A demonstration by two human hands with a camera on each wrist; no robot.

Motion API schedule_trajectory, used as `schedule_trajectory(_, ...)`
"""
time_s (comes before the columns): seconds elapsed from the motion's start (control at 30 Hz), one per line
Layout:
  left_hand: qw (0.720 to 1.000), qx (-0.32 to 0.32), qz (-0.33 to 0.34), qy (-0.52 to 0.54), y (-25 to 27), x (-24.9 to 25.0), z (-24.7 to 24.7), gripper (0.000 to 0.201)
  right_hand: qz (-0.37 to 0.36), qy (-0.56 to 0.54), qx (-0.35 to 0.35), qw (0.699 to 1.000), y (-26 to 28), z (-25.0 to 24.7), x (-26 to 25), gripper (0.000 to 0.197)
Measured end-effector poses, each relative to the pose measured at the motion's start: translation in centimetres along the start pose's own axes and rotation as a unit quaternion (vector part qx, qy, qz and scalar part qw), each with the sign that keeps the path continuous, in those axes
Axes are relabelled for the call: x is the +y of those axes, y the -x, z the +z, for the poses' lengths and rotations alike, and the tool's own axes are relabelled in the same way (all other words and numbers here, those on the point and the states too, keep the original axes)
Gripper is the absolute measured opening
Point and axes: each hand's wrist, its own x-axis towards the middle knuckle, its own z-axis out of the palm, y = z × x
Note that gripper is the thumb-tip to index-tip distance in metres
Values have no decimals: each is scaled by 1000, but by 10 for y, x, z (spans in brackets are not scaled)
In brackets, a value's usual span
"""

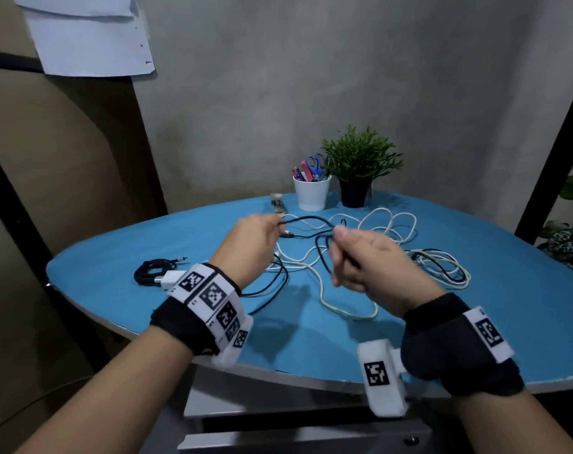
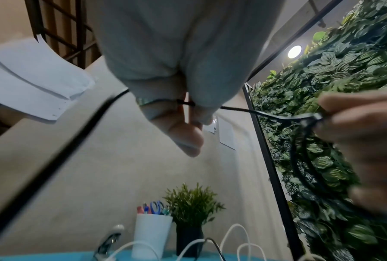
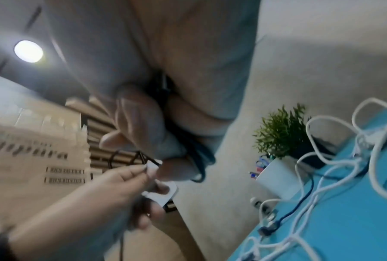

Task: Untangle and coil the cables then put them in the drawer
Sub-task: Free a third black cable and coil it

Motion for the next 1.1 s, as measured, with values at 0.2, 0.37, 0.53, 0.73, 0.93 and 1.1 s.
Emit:
schedule_trajectory(0.2, 980, -196, 12, -32, 34, 22, 26, 18, -39, -240, 98, 965, -7, -4, -20, 37)
schedule_trajectory(0.37, 944, -324, 38, -42, 49, 28, 27, 14, -76, -185, 193, 961, -15, -8, -6, 29)
schedule_trajectory(0.53, 954, -294, 42, -51, 42, 22, 5, 13, -59, 288, 174, 940, -13, -14, 13, 23)
schedule_trajectory(0.73, 993, -39, 108, -2, 15, 29, -27, 7, 23, 297, 83, 951, -8, -3, 16, 32)
schedule_trajectory(0.93, 994, 28, 106, 20, -8, 19, -38, 10, 45, 97, -1, 994, 0, 2, 0, 47)
schedule_trajectory(1.1, 996, -87, 27, 11, 4, 11, -9, 18, -7, -146, 54, 988, 2, -3, -19, 43)
